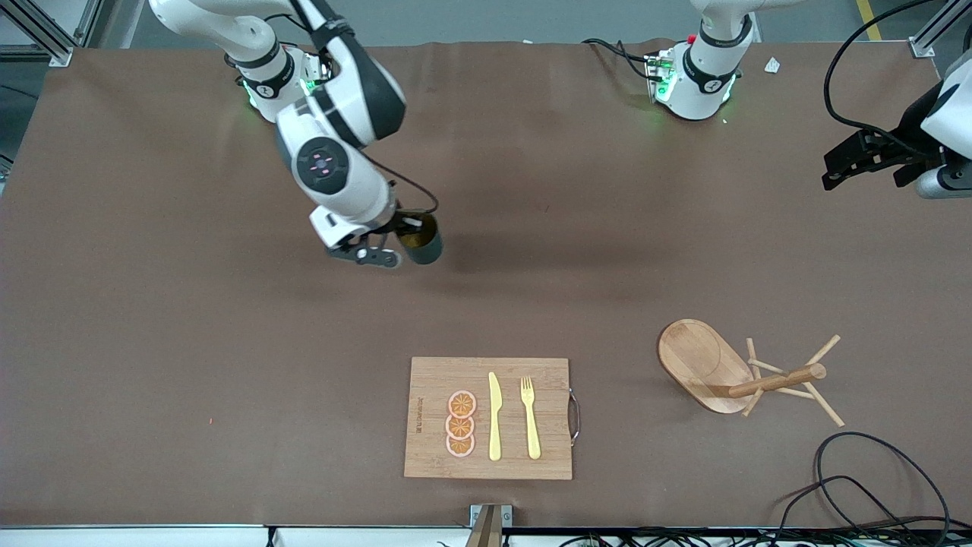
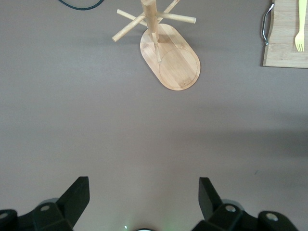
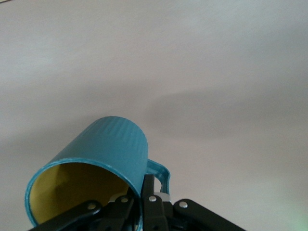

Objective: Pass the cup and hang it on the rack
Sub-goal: 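Carry the teal mug with the right gripper toward the table middle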

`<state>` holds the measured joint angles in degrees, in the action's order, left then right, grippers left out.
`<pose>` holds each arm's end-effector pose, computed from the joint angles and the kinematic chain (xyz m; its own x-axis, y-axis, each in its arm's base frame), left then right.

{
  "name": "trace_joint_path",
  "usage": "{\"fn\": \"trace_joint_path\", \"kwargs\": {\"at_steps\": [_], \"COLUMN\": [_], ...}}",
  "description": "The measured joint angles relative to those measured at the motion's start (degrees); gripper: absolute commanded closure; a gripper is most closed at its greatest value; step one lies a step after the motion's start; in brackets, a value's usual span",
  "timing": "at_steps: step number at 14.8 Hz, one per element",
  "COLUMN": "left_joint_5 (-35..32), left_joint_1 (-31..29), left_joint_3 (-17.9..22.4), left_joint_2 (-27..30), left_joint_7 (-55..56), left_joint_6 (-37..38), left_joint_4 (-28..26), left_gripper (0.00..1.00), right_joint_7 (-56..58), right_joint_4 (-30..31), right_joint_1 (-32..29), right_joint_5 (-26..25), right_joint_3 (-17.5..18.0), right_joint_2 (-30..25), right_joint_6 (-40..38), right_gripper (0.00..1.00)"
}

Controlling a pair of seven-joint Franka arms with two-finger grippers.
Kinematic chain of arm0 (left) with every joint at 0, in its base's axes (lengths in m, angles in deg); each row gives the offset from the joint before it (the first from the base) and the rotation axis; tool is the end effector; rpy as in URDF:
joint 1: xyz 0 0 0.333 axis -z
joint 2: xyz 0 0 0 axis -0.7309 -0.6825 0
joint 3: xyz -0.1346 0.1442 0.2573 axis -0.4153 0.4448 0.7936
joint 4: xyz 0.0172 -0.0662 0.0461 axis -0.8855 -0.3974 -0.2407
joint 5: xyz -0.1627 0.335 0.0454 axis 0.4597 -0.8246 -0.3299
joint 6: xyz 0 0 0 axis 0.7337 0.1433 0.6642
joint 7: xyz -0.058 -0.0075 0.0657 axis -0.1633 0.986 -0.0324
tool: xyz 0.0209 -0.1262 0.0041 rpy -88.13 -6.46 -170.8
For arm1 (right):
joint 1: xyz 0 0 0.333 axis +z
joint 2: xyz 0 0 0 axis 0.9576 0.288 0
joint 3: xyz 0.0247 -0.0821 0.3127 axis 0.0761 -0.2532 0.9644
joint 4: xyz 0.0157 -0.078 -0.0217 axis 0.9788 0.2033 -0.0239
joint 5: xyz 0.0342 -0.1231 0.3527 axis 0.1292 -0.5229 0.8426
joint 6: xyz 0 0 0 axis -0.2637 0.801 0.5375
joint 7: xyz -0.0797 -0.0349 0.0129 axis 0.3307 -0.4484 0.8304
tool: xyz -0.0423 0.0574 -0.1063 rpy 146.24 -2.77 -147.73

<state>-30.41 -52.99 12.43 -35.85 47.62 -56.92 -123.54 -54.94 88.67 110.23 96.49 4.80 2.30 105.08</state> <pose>0.5175 -0.0443 0.6311 0.9996 0.0164 -0.0226 0.0160 -0.9997 -0.0159 0.4736 0.3719 0.3480 0.9476 -0.2406 -0.2101 -0.2556 -0.9656 -0.0469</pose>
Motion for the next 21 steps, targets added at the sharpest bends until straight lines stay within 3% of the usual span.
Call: {"fn": "trace_joint_path", "kwargs": {"at_steps": [5, 8, 16, 17, 18, 19, 21], "left_joint_5": [0.0, 0.0, 0.0, 0.1, 0.2, 0.5, 0.9], "left_joint_1": [0.1, 0.1, 0.1, 0.1, 0.1, 0.1, 0.2], "left_joint_3": [-0.1, -0.2, -0.3, -0.3, -0.3, -0.3, -0.4], "left_joint_2": [-0.5, -0.5, -0.4, -0.4, -0.4, -0.4, -0.5], "left_joint_7": [0.0, 0.0, 0.0, 0.0, 0.0, 0.0, 0.0], "left_joint_6": [-0.2, -0.2, -0.2, -0.2, -0.2, -0.2, -0.2], "left_joint_4": [0.0, 0.1, 0.3, 0.3, 0.3, 0.3, 0.3], "left_gripper": [0.0, 0.0, 0.0, 0.0, 0.0, 0.0, 0.0], "right_joint_7": [-14.1, -15.7, -15.7, -15.7, -15.7, -15.7, -15.7], "right_joint_4": [-5.4, -7.1, -8.6, -8.6, -8.6, -8.6, -8.6], "right_joint_1": [9.3, 10.8, 10.8, 10.8, 10.8, 10.8, 10.8], "right_joint_5": [0.2, 0.2, 0.2, 0.2, 0.2, 0.2, 0.2], "right_joint_3": [0.0, -0.2, -0.8, -0.8, -0.8, -0.8, -0.9], "right_joint_2": [9.7, 14.0, 16.2, 16.2, 16.2, 16.2, 16.2], "right_joint_6": [8.5, 10.9, 10.9, 10.9, 10.9, 10.8, 10.4], "right_gripper": [1.0, 1.0, 0.91, 0.7, 0.27, 0.0, 0.0]}}
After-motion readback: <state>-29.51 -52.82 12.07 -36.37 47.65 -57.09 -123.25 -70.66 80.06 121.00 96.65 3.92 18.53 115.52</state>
